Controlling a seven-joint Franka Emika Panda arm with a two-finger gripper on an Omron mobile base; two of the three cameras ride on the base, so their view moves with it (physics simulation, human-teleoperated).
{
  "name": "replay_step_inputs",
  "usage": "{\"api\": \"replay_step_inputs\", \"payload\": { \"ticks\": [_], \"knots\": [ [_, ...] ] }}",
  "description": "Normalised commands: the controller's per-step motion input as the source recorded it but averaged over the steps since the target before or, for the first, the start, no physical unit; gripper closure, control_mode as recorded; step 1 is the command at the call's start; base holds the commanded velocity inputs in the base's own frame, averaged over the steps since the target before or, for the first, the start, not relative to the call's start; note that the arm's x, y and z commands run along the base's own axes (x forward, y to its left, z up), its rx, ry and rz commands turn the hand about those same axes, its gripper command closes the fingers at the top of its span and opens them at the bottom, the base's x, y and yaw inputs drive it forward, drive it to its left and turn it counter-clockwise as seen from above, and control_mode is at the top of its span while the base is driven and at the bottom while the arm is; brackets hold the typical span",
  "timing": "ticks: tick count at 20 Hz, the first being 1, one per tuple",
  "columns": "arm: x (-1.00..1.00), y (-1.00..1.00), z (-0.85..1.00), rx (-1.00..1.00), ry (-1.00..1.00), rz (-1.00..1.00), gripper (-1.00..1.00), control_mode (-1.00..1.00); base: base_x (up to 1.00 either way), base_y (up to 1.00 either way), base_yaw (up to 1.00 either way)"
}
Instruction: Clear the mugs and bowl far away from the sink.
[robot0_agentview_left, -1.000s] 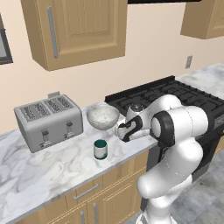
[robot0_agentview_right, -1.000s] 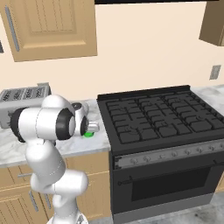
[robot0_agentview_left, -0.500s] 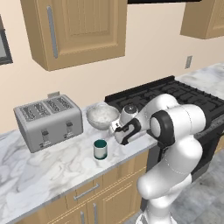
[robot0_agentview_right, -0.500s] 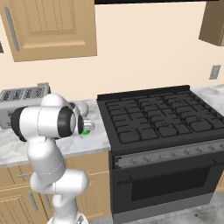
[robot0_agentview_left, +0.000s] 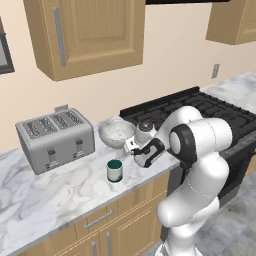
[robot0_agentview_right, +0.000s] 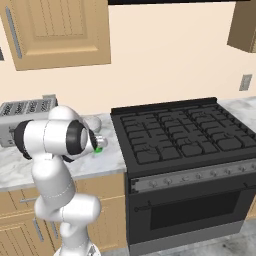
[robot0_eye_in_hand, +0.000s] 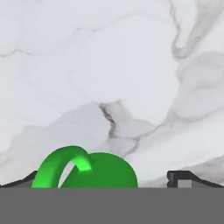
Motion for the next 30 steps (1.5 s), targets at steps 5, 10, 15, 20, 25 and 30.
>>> {"api": "replay_step_inputs", "payload": {
  "ticks": [5,10,15,20,25,30],
  "knots": [
    [-0.14,0.00,-0.11,-0.06,-0.14,-0.12,-1.00,-1.00,0.00,0.00,0.00],
    [-0.08,0.00,0.00,0.00,-0.08,-0.18,-1.00,-1.00,0.00,0.00,0.00],
    [-0.07,0.00,0.03,0.01,0.00,-0.17,-1.00,-1.00,0.00,0.00,0.00],
    [-0.03,0.00,0.35,0.06,0.02,-0.03,-1.00,-1.00,0.00,0.00,0.00],
    [-0.17,0.00,0.69,0.08,0.00,0.01,-1.00,-1.00,0.00,0.00,0.00],
    [-0.10,0.00,0.97,0.13,0.00,0.05,-1.00,-1.00,0.00,0.00,0.00]
  ]
}}
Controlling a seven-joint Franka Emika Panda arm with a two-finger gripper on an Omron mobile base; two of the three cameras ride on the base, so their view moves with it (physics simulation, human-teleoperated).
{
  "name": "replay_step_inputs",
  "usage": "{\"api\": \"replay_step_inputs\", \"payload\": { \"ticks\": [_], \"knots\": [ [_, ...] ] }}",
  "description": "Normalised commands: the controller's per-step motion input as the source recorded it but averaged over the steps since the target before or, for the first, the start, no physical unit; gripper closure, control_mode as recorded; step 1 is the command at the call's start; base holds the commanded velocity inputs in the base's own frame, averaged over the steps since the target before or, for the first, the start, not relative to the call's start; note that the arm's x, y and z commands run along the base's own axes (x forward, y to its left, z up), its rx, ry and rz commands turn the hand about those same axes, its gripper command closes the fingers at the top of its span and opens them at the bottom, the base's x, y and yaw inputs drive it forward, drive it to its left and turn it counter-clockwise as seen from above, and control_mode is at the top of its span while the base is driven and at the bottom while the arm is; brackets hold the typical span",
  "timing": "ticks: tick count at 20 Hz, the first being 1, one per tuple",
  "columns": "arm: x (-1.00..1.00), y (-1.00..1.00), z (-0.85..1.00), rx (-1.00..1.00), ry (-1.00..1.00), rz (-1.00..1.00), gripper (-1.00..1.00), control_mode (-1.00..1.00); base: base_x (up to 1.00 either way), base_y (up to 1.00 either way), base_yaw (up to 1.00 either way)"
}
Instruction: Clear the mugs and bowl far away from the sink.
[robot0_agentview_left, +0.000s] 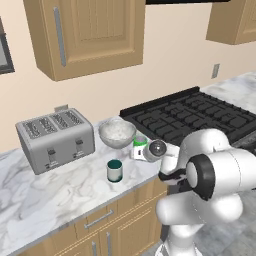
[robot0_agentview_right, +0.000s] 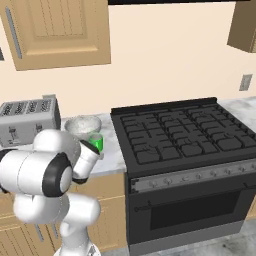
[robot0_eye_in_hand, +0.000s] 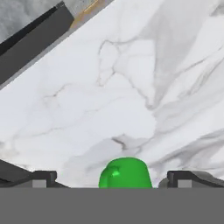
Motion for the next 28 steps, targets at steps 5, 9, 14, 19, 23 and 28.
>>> {"api": "replay_step_inputs", "payload": {
  "ticks": [5,9,14,19,23,28],
  "knots": [
    [-0.01,-0.04,1.00,0.13,-0.04,0.03,-1.00,-1.00,0.00,0.00,0.00],
    [0.00,-0.03,1.00,0.13,-0.01,0.04,-1.00,-1.00,0.00,0.00,0.00],
    [0.00,0.00,0.97,0.10,0.12,0.04,-1.00,-1.00,0.00,0.00,0.00],
    [-0.08,0.00,0.67,0.03,0.33,0.01,-1.00,-1.00,0.00,0.00,0.00],
    [-0.15,-0.07,0.36,0.00,0.35,0.00,-1.00,-1.00,0.00,0.00,0.00],
    [-0.25,-0.25,0.23,0.00,0.24,0.00,-1.00,-1.00,0.00,0.00,0.00]
  ]
}}
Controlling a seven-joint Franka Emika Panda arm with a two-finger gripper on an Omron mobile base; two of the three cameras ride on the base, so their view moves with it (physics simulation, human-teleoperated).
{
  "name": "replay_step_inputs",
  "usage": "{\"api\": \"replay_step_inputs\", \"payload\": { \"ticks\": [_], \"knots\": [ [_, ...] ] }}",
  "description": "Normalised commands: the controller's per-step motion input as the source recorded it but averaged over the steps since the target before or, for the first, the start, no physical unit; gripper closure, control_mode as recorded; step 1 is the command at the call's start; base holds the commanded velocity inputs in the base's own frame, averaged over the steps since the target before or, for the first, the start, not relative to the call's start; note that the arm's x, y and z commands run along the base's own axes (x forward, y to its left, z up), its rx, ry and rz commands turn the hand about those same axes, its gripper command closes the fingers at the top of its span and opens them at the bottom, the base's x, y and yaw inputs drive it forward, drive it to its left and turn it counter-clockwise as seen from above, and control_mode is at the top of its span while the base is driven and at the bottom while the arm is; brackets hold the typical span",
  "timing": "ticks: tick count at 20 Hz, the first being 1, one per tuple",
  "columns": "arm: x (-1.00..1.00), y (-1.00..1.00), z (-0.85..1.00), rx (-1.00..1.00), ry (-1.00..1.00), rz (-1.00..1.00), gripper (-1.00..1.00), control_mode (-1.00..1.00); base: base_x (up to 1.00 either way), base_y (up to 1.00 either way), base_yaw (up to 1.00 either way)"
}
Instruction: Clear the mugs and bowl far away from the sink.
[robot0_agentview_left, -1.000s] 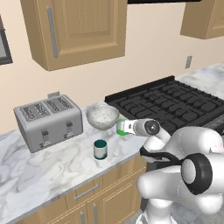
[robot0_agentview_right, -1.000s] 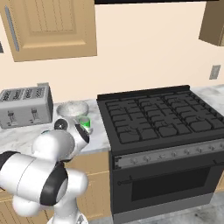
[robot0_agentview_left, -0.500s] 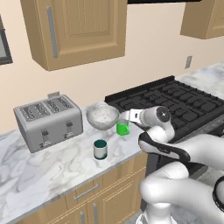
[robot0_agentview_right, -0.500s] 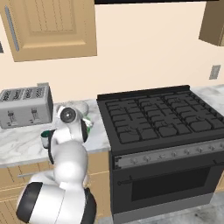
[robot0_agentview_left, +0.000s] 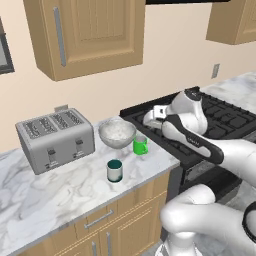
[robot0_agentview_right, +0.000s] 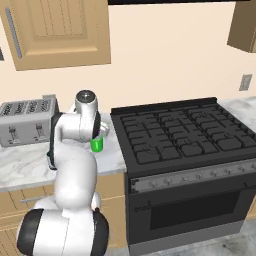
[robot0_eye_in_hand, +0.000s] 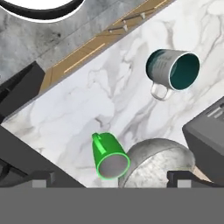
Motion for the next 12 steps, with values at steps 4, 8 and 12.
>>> {"api": "replay_step_inputs", "payload": {
  "ticks": [4,8,12],
  "knots": [
    [-0.59,-0.51,0.01,0.00,0.05,0.05,-1.00,-1.00,0.00,0.00,0.00],
    [-0.90,-0.67,-0.03,0.00,-0.13,0.05,-1.00,-1.00,0.00,0.00,0.00],
    [-0.99,-0.72,-0.10,0.03,-0.19,0.06,-1.00,-1.00,0.00,0.00,0.00]
  ]
}}
